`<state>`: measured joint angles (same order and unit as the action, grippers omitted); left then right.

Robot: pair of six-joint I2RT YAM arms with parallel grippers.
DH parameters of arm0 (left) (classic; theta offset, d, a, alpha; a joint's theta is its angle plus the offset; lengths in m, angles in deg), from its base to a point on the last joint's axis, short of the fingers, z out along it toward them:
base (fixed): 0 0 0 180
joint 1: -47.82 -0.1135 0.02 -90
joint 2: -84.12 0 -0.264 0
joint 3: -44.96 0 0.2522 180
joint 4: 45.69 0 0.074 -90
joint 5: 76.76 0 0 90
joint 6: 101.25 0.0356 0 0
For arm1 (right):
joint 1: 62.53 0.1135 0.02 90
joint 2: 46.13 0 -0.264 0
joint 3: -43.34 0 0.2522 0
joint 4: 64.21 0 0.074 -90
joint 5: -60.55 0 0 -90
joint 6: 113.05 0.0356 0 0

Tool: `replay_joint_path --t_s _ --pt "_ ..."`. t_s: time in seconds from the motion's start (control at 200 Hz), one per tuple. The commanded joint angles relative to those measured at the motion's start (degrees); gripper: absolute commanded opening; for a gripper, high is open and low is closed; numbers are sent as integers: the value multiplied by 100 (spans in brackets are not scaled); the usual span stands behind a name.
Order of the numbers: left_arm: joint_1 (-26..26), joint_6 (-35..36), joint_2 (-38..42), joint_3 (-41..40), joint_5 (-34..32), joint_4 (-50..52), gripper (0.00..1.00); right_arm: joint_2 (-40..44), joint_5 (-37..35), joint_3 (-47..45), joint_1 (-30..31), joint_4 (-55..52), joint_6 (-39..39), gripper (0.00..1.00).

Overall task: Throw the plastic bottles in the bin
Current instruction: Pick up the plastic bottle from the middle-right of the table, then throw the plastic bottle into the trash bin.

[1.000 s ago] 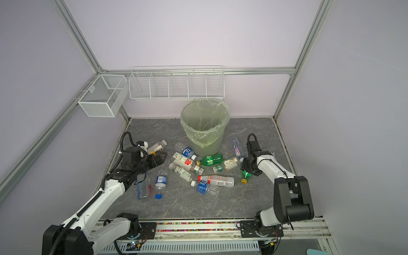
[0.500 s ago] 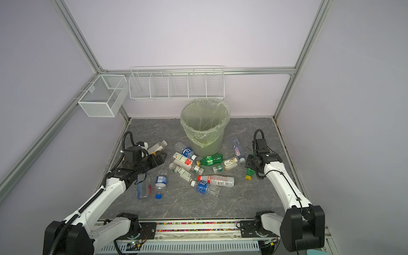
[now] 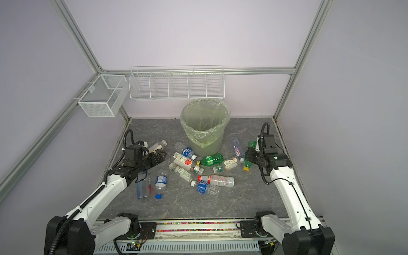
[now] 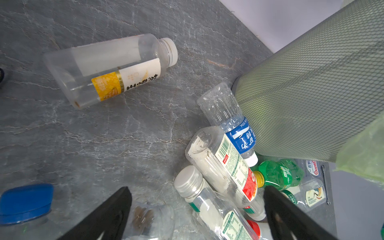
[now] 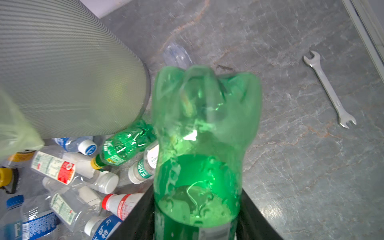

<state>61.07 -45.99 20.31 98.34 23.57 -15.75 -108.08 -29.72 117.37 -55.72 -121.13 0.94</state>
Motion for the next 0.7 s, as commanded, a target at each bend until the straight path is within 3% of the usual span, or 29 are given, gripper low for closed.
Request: replay_joint_path --t_s 0.0,0.35,0.695 --pt "28 10 -73 147 -92 154 99 228 367 218 36 276 -71 55" --pt "26 2 -11 116 -52 -59 99 212 1188 991 226 1003 54 55" --pt "28 64 -12 196 -3 91 99 -308 1285 1855 850 1624 98 55"
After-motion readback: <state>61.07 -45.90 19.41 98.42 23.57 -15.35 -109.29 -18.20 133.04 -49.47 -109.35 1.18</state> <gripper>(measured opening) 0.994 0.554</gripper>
